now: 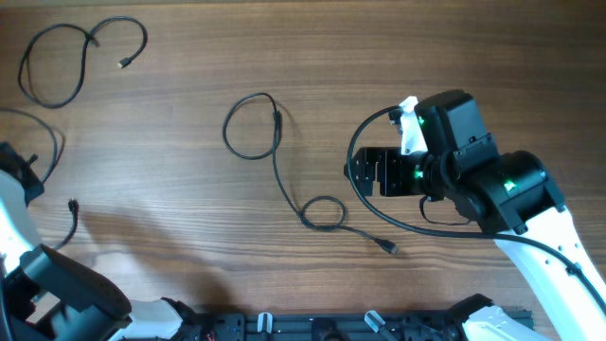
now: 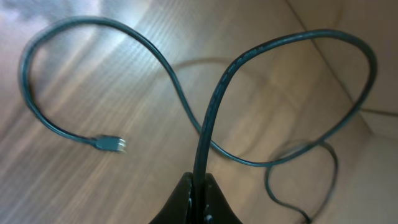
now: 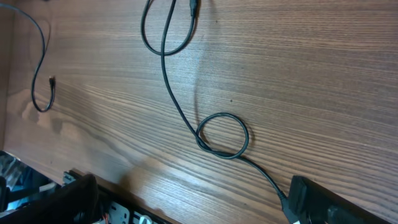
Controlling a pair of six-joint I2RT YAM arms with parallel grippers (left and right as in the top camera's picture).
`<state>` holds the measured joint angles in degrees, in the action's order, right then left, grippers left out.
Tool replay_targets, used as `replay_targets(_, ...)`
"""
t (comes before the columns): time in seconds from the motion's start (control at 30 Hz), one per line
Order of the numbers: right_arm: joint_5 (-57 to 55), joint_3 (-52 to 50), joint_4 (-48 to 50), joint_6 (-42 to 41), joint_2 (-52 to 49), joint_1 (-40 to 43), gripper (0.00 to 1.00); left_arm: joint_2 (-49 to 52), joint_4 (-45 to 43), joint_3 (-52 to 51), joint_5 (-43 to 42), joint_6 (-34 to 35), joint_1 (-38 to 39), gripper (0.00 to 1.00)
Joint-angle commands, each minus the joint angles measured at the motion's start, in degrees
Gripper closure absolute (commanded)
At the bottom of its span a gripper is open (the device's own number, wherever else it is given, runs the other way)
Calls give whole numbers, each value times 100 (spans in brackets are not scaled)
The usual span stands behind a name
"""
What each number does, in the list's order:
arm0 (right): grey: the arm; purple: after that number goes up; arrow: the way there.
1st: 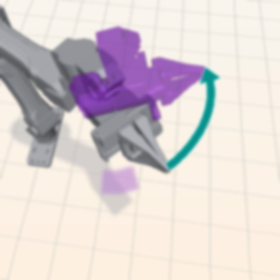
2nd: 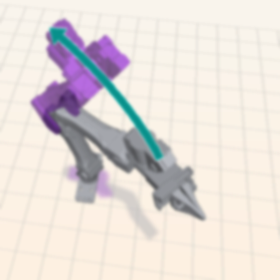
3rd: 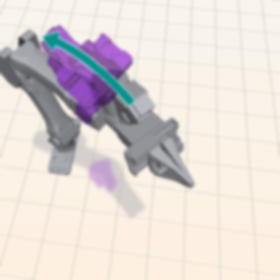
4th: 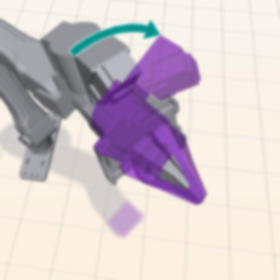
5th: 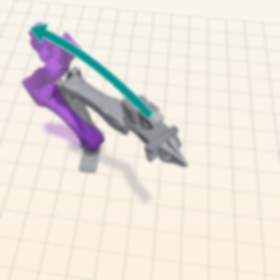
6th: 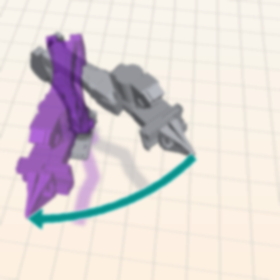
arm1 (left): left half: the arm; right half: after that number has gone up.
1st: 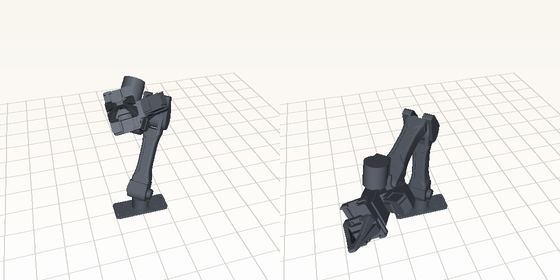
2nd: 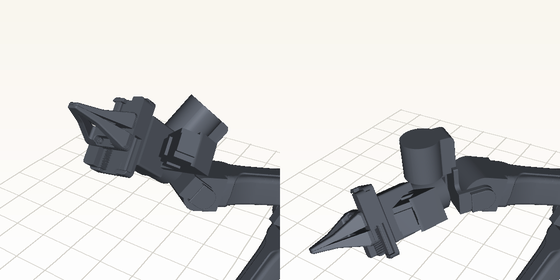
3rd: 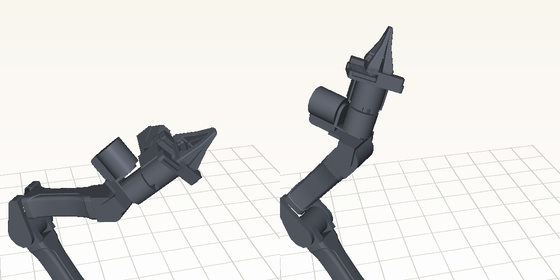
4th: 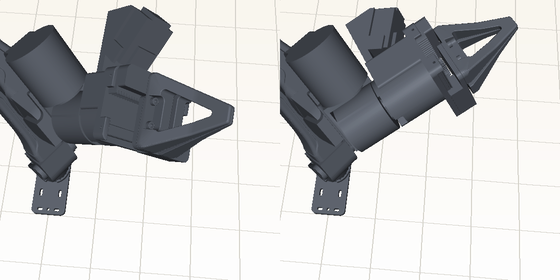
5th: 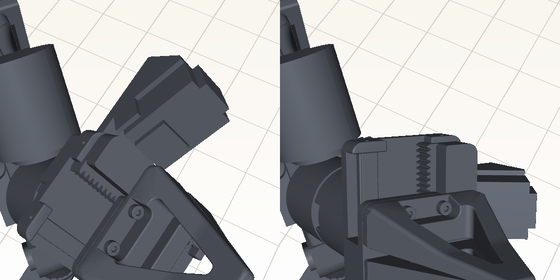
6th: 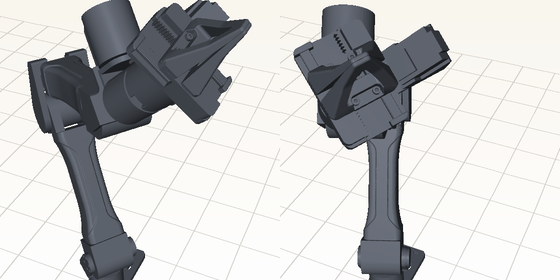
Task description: Untangle cables
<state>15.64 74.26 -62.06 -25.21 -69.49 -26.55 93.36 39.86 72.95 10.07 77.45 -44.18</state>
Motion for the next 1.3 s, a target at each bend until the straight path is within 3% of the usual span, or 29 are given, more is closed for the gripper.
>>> replay_targets(0.0, 96, 39, 87, 109, -42, -7, 0, -28, 326, -11, 866, -101, -72, 90)
replay_targets(0.1, 96, 39, 127, 109, -42, -7, 0, 111, 721, -11, 973, -221, -72, 84)
replay_targets(0.23, 101, 39, 153, 107, -42, -7, 0, 514, 1272, -72, 951, -219, 9, 84)
replay_targets(0.43, 98, 39, 116, 122, -42, -7, 0, 920, 1401, -118, 953, -232, 42, 76)
replay_targets(0.47, 98, 39, 114, 120, -42, -7, 0, 918, 1346, -118, 957, -426, 39, 73)
replay_targets(0.57, 98, 39, 116, 120, -42, -7, 0, 918, 1108, -116, 1021, -1174, 39, 47)
replay_targets(0.63, 98, 39, 116, 122, -42, -7, 0, 918, 1069, -116, 1394, -1488, 39, 38)
replay_targets(0.77, 98, 39, 48, 125, -42, -7, 0, 920, 1128, -118, 2586, -1751, -42, 26)
replay_targets(0.87, 98, 39, 31, 125, -42, -7, 0, 920, 1185, -118, 2903, -1751, -219, 16)
replay_targets(1.03, 96, 39, 35, 125, -42, -7, 0, 990, 1158, -203, 2874, -1759, -564, 17)
replay_targets(1.2, 96, 39, 33, 127, -42, -7, 1, 1290, 553, -385, 2024, -3093, -844, 18)
replay_targets(1.27, 96, 39, 33, 127, -42, -7, 0, 1368, 372, -387, 1674, -3530, -935, 24)
